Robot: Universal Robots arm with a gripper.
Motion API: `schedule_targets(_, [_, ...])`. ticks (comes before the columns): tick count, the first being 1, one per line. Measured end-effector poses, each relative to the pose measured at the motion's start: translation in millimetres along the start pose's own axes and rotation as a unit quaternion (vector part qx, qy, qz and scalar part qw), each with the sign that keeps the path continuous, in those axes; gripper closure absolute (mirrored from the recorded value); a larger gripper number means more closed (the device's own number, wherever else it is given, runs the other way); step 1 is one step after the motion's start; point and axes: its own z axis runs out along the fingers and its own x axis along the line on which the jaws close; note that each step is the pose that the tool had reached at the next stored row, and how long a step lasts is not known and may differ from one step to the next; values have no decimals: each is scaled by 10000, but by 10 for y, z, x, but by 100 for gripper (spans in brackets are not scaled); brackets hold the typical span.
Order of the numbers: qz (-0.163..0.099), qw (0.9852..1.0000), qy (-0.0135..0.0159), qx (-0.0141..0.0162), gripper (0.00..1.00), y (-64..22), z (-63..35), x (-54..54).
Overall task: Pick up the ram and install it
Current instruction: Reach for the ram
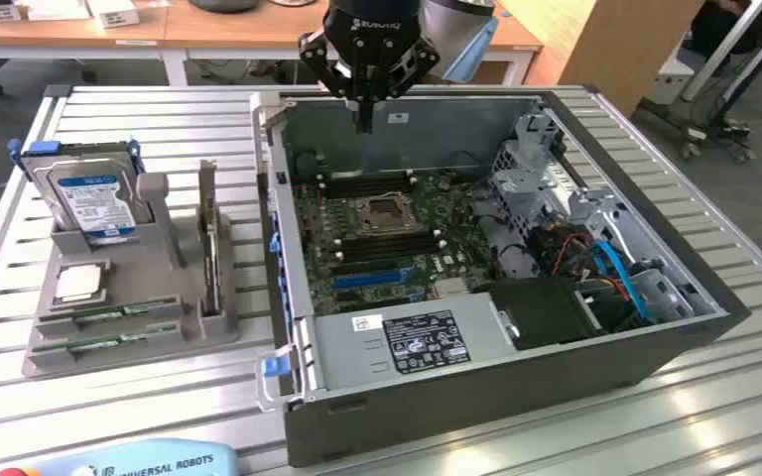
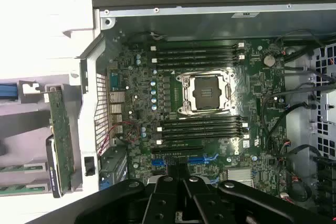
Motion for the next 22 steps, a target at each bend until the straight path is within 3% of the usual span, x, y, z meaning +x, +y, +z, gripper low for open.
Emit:
schedule_targets(13, [0,10000,0,0,90,0,0,1])
schedule_targets(22, [0,10000,0,0,90,-8,-3,115])
